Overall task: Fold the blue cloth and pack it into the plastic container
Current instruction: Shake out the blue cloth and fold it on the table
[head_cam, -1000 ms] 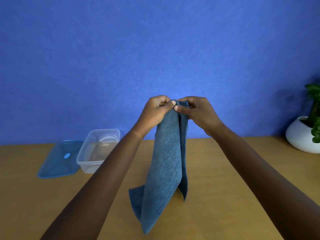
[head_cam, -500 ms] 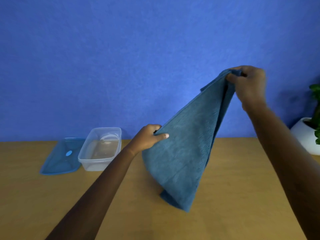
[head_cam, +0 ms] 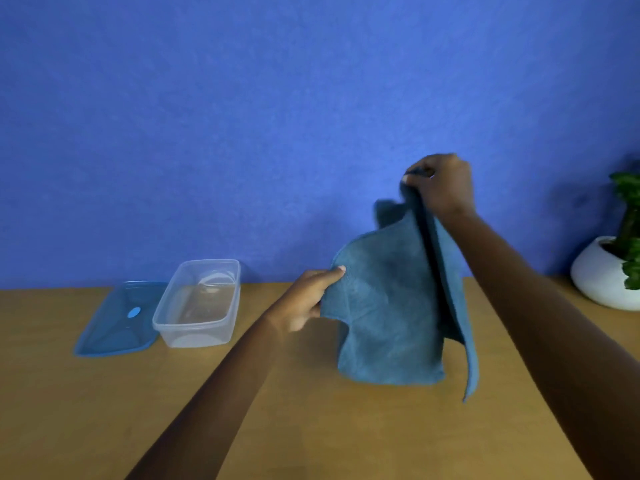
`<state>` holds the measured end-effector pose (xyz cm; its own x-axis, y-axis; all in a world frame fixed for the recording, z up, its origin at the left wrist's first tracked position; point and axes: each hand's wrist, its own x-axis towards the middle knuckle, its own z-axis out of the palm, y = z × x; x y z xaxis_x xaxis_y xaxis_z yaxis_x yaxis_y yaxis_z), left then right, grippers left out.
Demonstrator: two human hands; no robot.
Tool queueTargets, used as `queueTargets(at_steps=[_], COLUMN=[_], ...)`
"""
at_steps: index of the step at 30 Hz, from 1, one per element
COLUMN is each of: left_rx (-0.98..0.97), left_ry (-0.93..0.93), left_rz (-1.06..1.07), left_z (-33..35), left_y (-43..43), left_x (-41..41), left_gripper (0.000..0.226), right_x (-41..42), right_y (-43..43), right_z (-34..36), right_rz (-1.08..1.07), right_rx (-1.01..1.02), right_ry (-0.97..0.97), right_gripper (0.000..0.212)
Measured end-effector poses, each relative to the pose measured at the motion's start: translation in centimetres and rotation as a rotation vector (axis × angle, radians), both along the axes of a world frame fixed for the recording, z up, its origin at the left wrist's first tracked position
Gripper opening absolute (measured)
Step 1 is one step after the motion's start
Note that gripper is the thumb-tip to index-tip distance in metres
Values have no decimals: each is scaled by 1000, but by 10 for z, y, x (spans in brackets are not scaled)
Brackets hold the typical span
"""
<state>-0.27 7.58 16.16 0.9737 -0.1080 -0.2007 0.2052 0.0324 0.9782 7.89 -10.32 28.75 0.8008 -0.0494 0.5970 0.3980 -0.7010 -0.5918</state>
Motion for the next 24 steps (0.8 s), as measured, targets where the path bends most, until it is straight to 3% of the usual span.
queueTargets(at_steps=[7,11,15,24], left_rx=[-386,-484,-597,-712], left_ry=[208,229,238,248], left_rz=[204,277,325,392], left_z=[16,23,24,27], left_y=[-11,-10,-10,-10], left_x=[0,1,3,0], left_gripper=[25,30,31,28], right_x=[-9,-21,-37,-54], right_y=[22,32,42,49], right_z=[-35,-47,-53,-66], right_rz=[191,306,443,542], right_rx=[-24,-43,-56,-99], right_ry=[198,309,412,389], right_gripper=[21,32,21,17])
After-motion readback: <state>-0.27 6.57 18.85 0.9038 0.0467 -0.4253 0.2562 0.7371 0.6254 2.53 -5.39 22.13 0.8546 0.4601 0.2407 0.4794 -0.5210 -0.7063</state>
